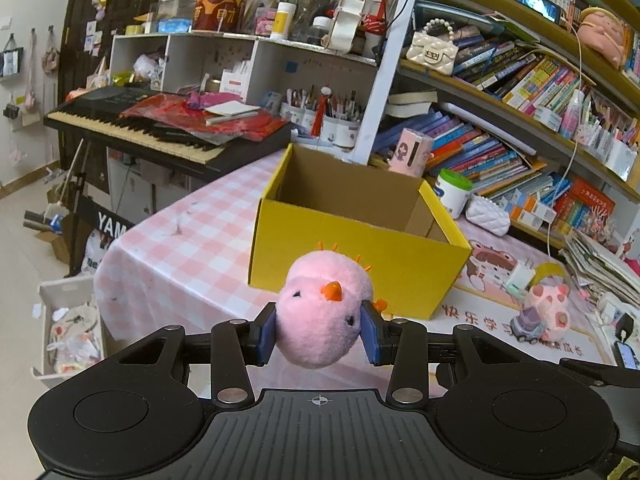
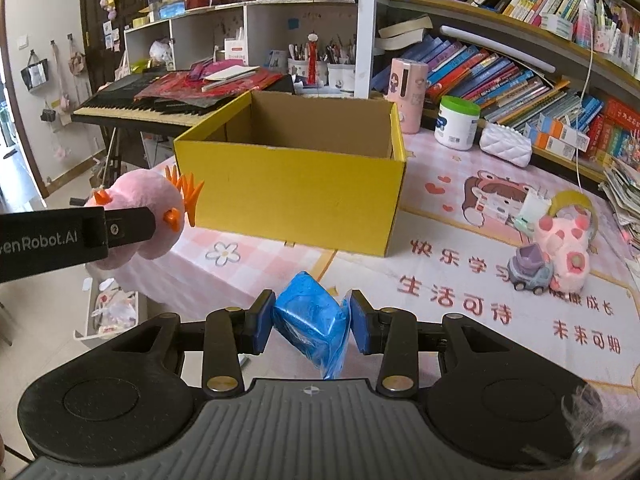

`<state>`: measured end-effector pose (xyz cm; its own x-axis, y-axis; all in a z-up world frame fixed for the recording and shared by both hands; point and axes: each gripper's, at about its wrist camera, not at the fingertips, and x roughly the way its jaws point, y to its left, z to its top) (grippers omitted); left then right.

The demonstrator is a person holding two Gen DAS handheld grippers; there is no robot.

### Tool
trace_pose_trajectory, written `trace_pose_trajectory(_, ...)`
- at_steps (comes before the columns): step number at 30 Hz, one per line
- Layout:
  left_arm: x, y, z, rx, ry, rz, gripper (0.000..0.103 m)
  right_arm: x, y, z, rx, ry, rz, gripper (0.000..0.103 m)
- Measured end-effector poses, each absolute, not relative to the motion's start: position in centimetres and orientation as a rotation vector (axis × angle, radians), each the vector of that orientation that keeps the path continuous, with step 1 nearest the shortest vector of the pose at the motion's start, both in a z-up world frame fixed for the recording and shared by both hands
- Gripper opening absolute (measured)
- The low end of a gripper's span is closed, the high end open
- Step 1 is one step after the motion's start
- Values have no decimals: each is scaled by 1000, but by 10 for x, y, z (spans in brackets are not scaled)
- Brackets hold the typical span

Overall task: Organize objects
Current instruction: 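Carry the blue bag and pink pig with both tools over the yellow box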

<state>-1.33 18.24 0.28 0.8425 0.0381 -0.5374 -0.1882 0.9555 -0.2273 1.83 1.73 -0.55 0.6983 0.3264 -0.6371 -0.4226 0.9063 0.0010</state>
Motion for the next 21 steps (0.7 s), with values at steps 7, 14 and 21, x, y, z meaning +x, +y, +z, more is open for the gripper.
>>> trace_pose_trajectory(7,8,188,11,-282,535,132,41,46,21,6,-128,653,420,37)
trace_pose_trajectory(14,30,190,22,-264,499,133,41,79,23,20,-93,620,415,37)
trace_pose_trajectory(21,57,191,25,-259,491,142,41,112,32,26,-97,602,434,37)
